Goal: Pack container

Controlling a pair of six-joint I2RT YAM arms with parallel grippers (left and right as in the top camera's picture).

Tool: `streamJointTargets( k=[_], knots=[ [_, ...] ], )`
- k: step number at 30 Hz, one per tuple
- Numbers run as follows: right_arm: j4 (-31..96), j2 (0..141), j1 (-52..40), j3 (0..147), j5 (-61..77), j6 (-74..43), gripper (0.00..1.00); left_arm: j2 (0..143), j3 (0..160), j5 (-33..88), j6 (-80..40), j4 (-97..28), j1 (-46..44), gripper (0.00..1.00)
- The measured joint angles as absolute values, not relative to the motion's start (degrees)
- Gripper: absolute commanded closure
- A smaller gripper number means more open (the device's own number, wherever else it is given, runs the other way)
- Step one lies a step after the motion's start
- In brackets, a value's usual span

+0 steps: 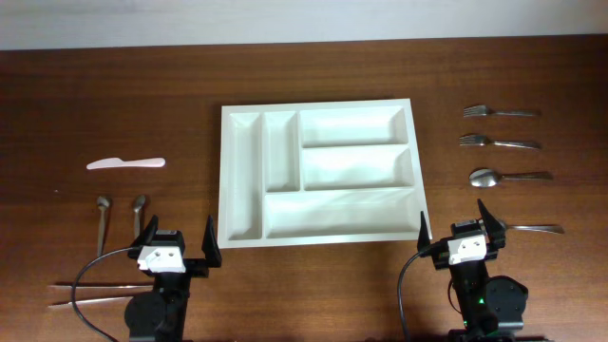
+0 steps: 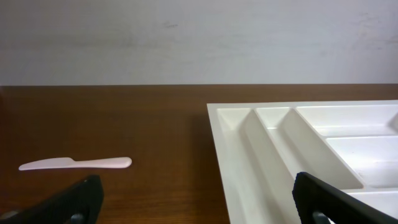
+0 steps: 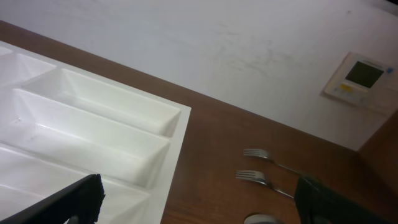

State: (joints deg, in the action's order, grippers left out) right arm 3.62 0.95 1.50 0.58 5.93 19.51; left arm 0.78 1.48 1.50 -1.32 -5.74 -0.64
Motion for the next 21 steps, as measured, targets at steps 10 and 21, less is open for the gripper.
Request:
streamJointTargets(
  k=[10, 21],
  knots=[
    [-1.50, 0.93, 1.50, 1.98, 7.35, 14.68, 0.01, 0.78, 1.48, 1.50, -1.32, -5.74, -0.67, 0.01],
    [34.11, 21.91, 1.50, 38.33, 1.21, 9.37, 0.01, 0.78, 1.41, 1.48, -1.32, -5.67, -0.64, 0.01]
  ],
)
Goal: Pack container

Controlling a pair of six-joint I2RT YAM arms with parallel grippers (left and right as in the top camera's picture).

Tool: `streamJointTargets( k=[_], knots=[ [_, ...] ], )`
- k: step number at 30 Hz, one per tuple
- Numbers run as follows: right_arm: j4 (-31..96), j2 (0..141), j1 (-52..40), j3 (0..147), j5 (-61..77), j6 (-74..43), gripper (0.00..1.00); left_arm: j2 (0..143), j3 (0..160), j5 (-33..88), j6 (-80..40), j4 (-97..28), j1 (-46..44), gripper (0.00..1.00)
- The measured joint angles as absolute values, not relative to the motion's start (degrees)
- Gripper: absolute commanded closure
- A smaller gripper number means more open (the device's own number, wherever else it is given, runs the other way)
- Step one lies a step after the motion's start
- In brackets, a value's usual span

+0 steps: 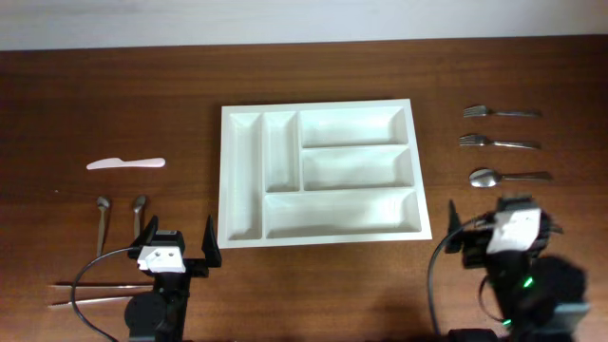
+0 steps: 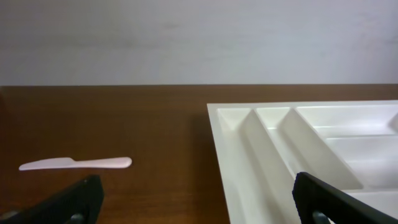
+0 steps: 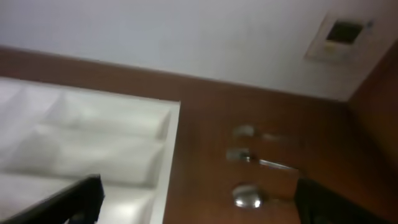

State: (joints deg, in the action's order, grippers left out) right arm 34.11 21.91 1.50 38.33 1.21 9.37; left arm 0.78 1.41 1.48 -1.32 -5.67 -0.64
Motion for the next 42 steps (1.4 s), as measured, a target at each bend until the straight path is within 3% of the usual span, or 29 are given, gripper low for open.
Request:
streamJointTargets(
  k=[5, 10, 15, 18, 22, 33, 34, 36, 42],
  knots=[
    [48.53, 40.47, 1.50, 60.25, 6.90, 8.23, 0.01, 0.78, 1.39, 1.32, -1.32, -5.65, -0.64, 0.01],
    [51.27, 52.38, 1.50, 71.42, 8.51, 6.68, 0.01, 0.78, 1.39, 1.30, -1.32, -5.69, -0.64, 0.01],
    [66.41, 60.80, 4.71, 78.39, -8.93, -11.09, 0.01, 0.78, 1.39, 1.30, -1.32, -5.69, -0.64, 0.01],
    [72.69, 64.16, 12.16, 78.72, -16.58, -27.24, 0.01, 0.78, 1.39, 1.32, -1.32, -5.69, -0.64, 0.01],
    [72.47, 68.60, 23.31, 78.85, -12.60, -42.70, 0.01, 0.78, 1.39, 1.30, -1.32, -5.69, -0.64, 0.01],
    [72.18, 82.56, 36.84, 78.98, -8.12, -51.44, 0.00, 0.78, 1.39, 1.30, -1.32, -5.69, -0.64, 0.01],
    [71.59, 84.20, 37.43, 78.98, -7.75, -51.66, 0.09, 0.78, 1.39, 1.30, -1.32, -5.72, -0.67, 0.01],
    [71.53, 88.68, 38.39, 79.02, -6.52, -51.92, 0.19, 0.78, 1.39, 1.32, -1.32, -5.69, -0.64, 0.01],
    [73.19, 99.53, 38.70, 79.09, -4.32, -52.34, 0.17, 0.78, 1.39, 1.30, -1.32, -5.69, -0.64, 0.01]
  ],
)
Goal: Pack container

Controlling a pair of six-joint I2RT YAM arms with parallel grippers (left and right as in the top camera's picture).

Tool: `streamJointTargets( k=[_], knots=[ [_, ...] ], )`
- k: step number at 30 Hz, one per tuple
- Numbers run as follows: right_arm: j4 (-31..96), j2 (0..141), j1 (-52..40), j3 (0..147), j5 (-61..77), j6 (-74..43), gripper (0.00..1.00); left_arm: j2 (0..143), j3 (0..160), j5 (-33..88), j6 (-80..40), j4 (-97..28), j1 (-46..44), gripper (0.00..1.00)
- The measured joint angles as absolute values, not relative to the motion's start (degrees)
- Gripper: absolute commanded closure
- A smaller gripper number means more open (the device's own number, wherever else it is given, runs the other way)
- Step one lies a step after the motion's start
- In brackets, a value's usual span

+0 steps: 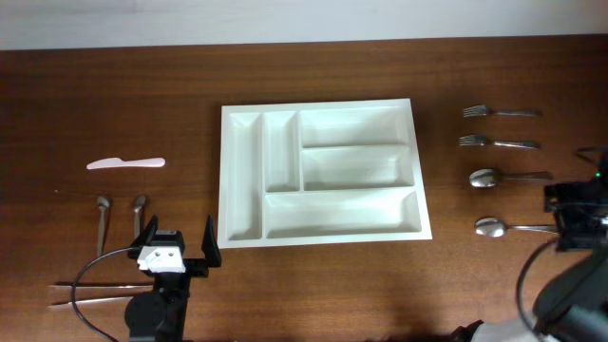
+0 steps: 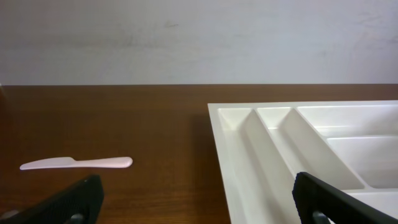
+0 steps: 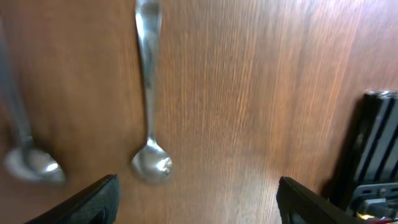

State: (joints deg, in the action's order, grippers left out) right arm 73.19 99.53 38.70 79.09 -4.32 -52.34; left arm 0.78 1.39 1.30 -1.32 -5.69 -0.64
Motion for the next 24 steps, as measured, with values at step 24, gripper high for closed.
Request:
streamJointTargets(
  k=[24],
  knots=[
    [49.39, 104.64, 38.70, 62.78, -0.93, -48.82, 0.01, 0.78, 1.39, 1.30, -1.32, -5.69, -0.64, 0.01]
  ],
)
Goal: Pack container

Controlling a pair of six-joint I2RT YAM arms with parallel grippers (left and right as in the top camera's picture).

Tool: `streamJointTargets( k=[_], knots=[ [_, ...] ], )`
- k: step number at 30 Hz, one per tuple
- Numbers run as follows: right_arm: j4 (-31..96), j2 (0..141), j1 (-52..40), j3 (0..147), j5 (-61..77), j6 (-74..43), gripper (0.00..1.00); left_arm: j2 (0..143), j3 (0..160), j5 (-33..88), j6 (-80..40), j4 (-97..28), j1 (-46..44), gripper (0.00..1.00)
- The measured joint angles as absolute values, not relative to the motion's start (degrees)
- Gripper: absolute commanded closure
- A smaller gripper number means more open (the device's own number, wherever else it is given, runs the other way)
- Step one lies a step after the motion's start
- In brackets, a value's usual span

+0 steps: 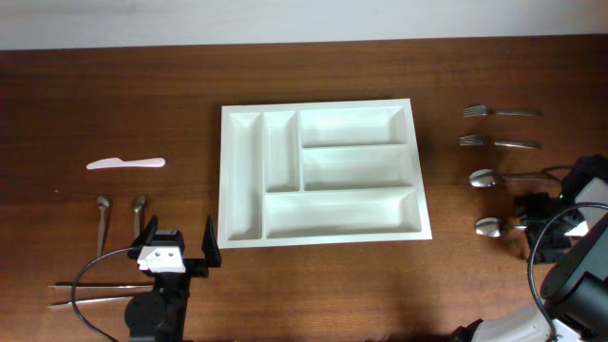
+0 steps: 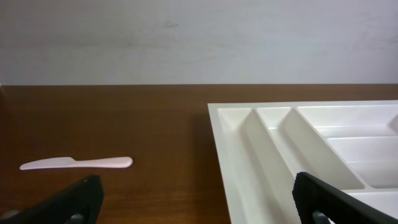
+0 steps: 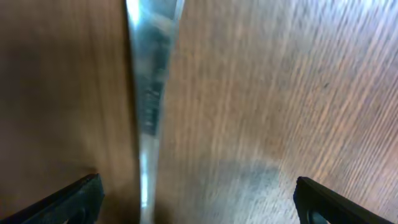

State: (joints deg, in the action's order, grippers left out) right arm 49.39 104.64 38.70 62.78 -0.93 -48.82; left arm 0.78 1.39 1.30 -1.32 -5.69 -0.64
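The white divided tray [image 1: 227,171] lies mid-table with all compartments bare. Right of it lie two forks [image 1: 502,112] and two spoons, the farther spoon [image 1: 486,178] and the nearer spoon [image 1: 491,226]. My right gripper [image 1: 532,224] is open, low over the nearer spoon's handle. In the right wrist view that handle [image 3: 149,93] runs close below, nearer the left finger [image 3: 74,199]; the gripper [image 3: 196,208] holds nothing. My left gripper [image 1: 176,242] stands open by the tray's front left corner, seen open [image 2: 196,205] in its wrist view too.
On the left lie a pink knife [image 1: 125,163], two small spoons [image 1: 103,214], and a pair of chopsticks [image 1: 95,290] by the left arm. The left wrist view shows the knife [image 2: 76,163] and the tray's left compartments [image 2: 249,155].
My right gripper has come down and slightly left, from higher over both spoons to close over the nearer spoon's handle. It stays open. The left arm has not moved.
Both grippers stood open at the front edge, the right one by the tray's front right corner. The right gripper was then further right, then high at the table's right side looking down on both spoons, and now low over the nearer spoon's handle.
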Motion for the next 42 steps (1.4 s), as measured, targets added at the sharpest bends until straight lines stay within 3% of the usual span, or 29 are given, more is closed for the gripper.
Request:
streamJointTargets(
  k=[31, 34, 36, 42],
  knots=[
    [46.00, 104.62, 38.70, 60.90, -0.89, -48.80, 0.01, 0.78, 1.39, 1.30, -1.32, -5.69, -0.64, 0.01],
    [45.95, 104.62, 38.70, 60.90, -0.73, -48.80, 0.11, 0.78, 1.39, 1.30, -1.32, -5.69, -0.64, 0.01],
    [45.80, 104.62, 38.70, 60.88, -0.69, -48.71, 0.30, 0.78, 1.39, 1.30, -1.32, -5.69, -0.67, 0.01],
    [45.78, 104.62, 38.70, 60.75, -0.27, -48.01, 0.73, 0.78, 1.39, 1.32, -1.32, -5.69, -0.64, 0.01]
  ],
)
